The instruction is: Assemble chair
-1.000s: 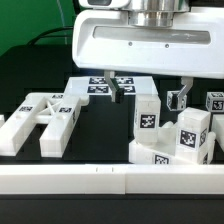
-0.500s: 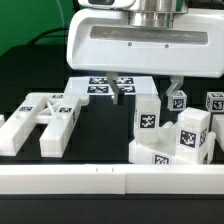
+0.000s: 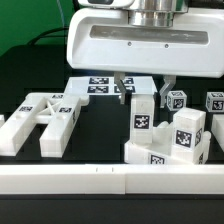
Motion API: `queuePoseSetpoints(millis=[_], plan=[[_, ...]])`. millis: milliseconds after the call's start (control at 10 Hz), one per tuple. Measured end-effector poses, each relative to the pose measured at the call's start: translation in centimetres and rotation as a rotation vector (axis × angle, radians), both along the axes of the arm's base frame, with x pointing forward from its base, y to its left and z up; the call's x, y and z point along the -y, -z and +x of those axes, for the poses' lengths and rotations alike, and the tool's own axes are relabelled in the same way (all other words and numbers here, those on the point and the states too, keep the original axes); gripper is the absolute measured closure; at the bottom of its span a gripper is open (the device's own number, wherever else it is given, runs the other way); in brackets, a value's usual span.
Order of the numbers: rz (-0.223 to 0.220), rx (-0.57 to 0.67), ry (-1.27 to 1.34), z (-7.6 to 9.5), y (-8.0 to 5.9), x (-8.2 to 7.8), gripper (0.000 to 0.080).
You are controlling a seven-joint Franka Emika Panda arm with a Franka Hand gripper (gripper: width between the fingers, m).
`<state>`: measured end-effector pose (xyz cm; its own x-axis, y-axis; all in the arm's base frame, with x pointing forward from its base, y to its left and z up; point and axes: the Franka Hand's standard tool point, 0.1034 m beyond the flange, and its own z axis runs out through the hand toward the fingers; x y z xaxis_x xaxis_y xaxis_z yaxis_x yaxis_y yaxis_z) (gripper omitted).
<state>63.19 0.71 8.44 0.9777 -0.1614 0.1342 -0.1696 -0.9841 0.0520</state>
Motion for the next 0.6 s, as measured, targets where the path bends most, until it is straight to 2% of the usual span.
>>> queuePoseSetpoints(millis=[600], plan=[[0.071,0.035,0.512,-0.02,0.06,-0.01,0.0505]])
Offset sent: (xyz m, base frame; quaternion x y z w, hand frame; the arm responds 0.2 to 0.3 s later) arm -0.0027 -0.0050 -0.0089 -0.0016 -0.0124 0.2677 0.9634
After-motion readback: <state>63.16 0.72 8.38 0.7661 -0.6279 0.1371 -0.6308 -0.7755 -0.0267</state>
